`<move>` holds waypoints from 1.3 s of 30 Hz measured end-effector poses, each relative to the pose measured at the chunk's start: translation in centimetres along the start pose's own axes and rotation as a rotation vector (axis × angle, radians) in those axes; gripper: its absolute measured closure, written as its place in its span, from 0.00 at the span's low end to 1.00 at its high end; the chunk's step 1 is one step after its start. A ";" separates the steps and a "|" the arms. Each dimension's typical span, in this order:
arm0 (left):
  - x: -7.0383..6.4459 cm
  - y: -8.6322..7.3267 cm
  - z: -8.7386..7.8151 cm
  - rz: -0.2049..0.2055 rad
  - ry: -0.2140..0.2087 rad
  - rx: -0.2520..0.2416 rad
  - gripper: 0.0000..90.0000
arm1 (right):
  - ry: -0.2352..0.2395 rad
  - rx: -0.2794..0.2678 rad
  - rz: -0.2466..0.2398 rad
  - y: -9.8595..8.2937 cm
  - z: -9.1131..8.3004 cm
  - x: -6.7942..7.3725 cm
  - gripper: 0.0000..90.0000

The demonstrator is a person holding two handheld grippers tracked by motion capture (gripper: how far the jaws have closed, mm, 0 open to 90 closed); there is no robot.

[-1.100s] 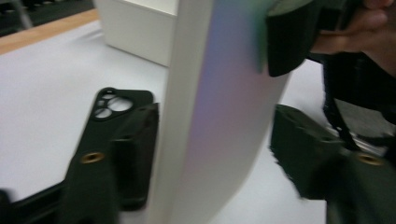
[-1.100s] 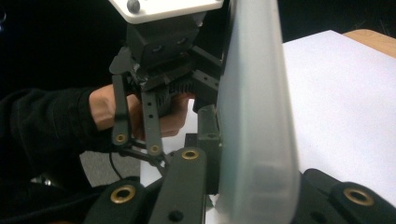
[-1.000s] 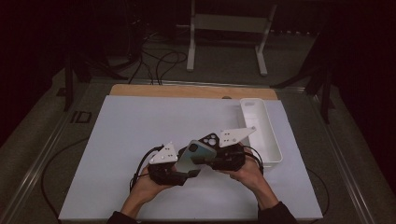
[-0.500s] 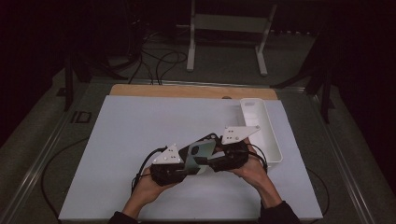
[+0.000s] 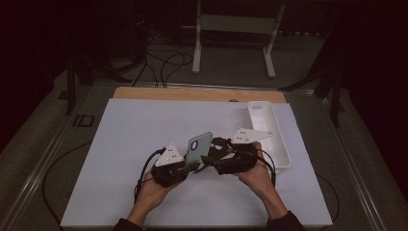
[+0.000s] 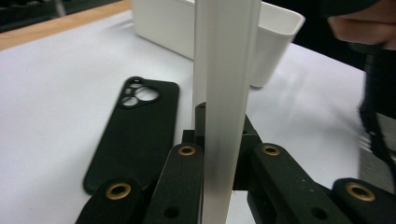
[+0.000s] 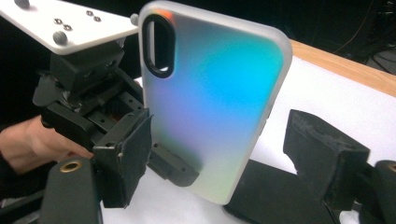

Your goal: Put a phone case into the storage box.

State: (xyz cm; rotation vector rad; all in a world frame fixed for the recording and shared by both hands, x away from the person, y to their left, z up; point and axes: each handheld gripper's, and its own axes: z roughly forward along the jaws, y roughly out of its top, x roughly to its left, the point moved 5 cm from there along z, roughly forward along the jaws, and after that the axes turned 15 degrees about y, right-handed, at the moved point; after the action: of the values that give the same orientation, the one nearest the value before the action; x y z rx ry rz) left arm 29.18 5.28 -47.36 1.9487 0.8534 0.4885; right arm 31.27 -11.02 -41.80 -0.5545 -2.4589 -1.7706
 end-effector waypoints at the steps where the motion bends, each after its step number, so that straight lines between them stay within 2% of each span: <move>1: 0.0 0.0 0.0 -0.006 0.007 -0.001 0.96 | -0.006 -0.004 0.000 0.1 0.0 0.0 0.23; 5: 0.2 0.0 0.1 -0.014 0.041 -0.002 0.96 | -0.019 -0.021 0.011 0.2 0.2 0.3 0.22; 7: 0.2 0.0 0.1 -0.014 0.050 -0.001 0.96 | -0.042 -0.027 0.016 0.3 0.5 0.3 0.15; 9: 0.2 0.0 0.1 -0.008 0.064 0.001 0.96 | -0.056 -0.033 0.023 0.4 0.7 0.4 0.14; 17: 0.0 -0.1 0.3 -0.008 0.071 0.008 0.96 | -0.078 -0.083 0.037 1.0 1.7 0.6 0.12; 19: -0.1 -0.1 0.4 -0.005 0.078 0.008 0.96 | -0.074 -0.110 0.078 1.3 1.9 0.6 0.15; 22: -0.1 -0.2 0.4 0.000 0.087 0.011 0.96 | -0.082 -0.127 0.096 1.4 2.0 0.5 0.16; 26: -0.6 -0.3 0.8 0.022 0.110 0.020 0.96 | -0.100 -0.131 0.113 1.5 2.3 0.3 0.17; 34: -0.7 -0.3 0.9 0.009 0.121 0.024 0.96 | -0.147 -0.130 0.128 1.6 2.9 0.2 0.18; 39: -0.7 -0.3 1.0 0.010 0.121 0.024 0.95 | -0.166 -0.122 0.116 1.6 3.0 0.3 0.19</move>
State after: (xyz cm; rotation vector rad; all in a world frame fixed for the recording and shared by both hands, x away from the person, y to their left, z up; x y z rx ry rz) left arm 29.19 4.29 -48.12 1.9612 0.9301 0.6093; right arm 31.98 -7.73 -41.23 -0.8682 -2.3749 -1.9087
